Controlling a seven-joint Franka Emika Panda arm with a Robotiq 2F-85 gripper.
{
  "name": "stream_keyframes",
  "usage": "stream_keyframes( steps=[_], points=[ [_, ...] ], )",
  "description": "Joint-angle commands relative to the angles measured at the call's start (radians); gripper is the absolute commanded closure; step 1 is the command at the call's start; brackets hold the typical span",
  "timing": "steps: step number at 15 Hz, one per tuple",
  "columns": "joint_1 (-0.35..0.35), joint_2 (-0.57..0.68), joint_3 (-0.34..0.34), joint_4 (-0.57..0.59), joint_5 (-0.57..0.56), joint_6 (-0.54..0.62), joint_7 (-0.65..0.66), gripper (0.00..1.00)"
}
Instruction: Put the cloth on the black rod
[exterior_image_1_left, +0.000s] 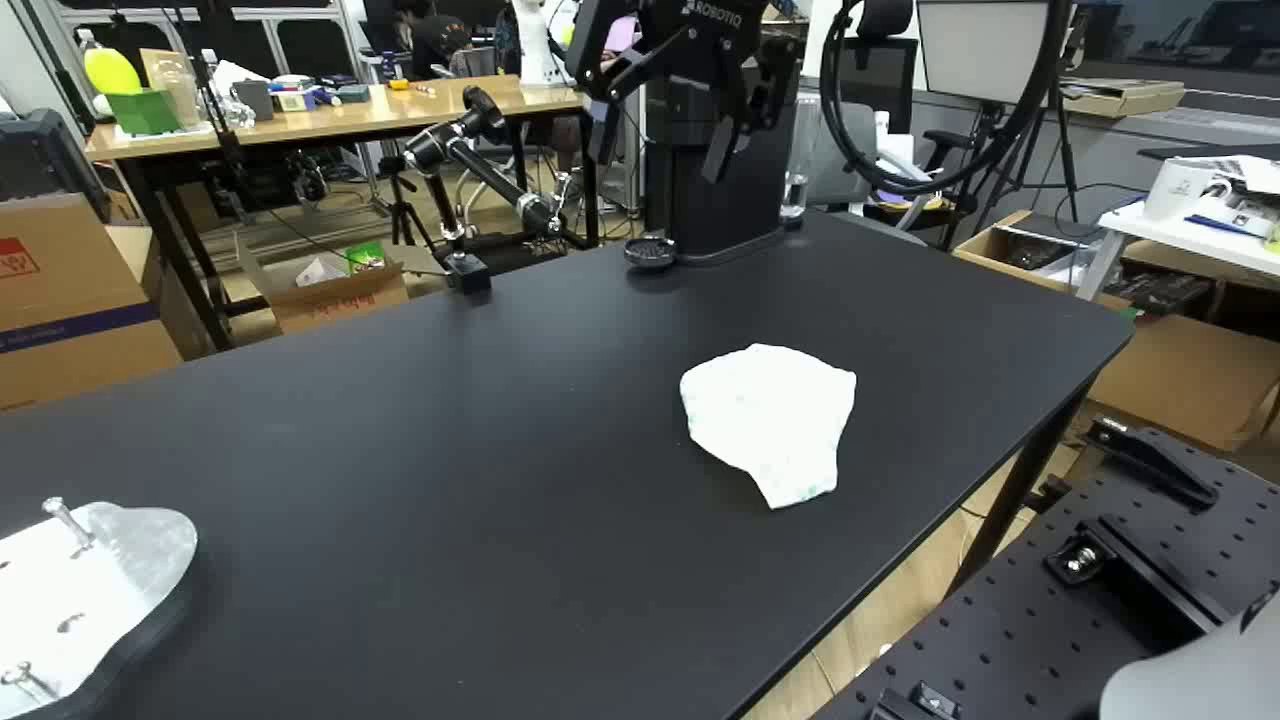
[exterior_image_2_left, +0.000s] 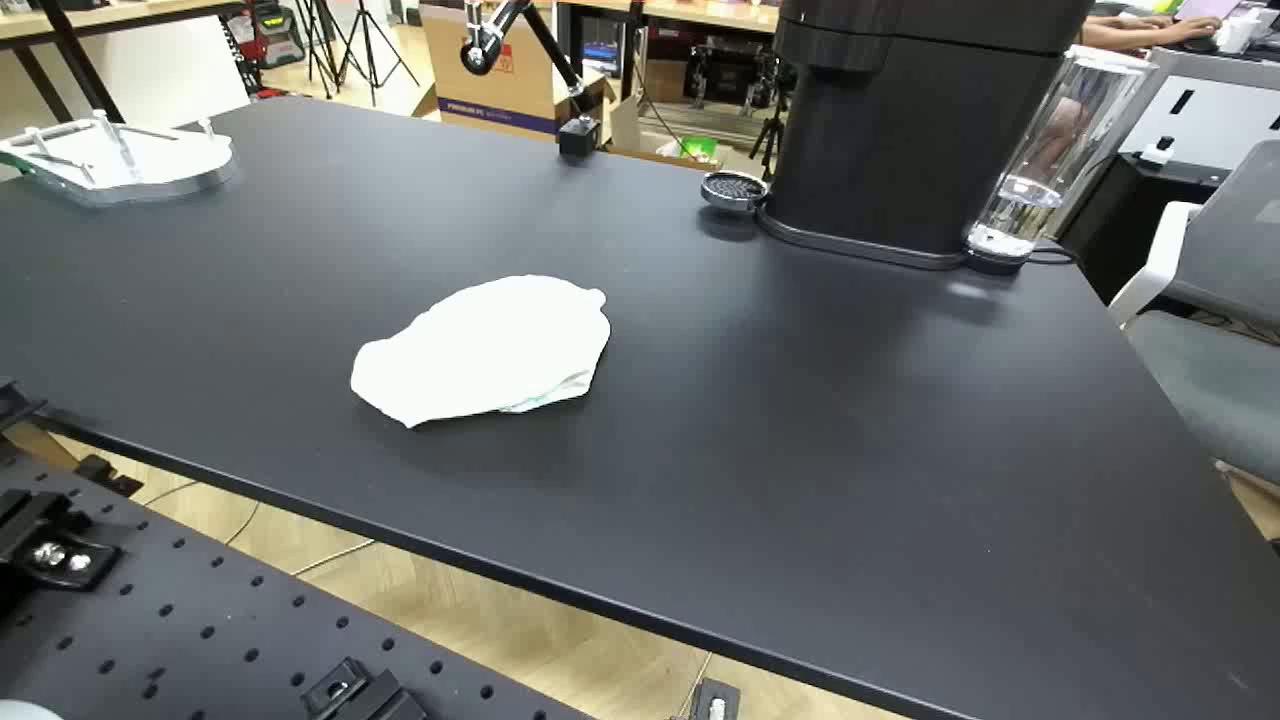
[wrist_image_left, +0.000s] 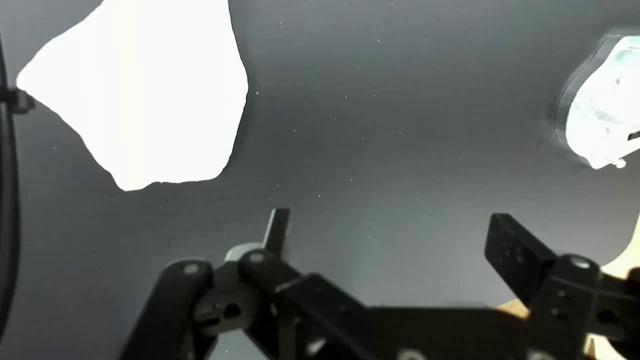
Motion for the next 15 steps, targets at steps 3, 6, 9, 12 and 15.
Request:
stream_keyframes(
  steps=[3,6,9,12,15],
  points=[
    [-0.004,-0.001,0.003,0.002,0.0,-0.004,0.0,0.0],
    [-0.004,-0.001,0.003,0.002,0.0,-0.004,0.0,0.0],
    [-0.004,-0.001,0.003,0.002,0.0,-0.004,0.0,0.0],
    [-0.031,0.017,0.029,-0.011,-0.064,0.072,0.009,0.0],
    [-0.09,0.072,0.023,-0.037,-0.199,0.174,-0.021,0.0]
  ],
)
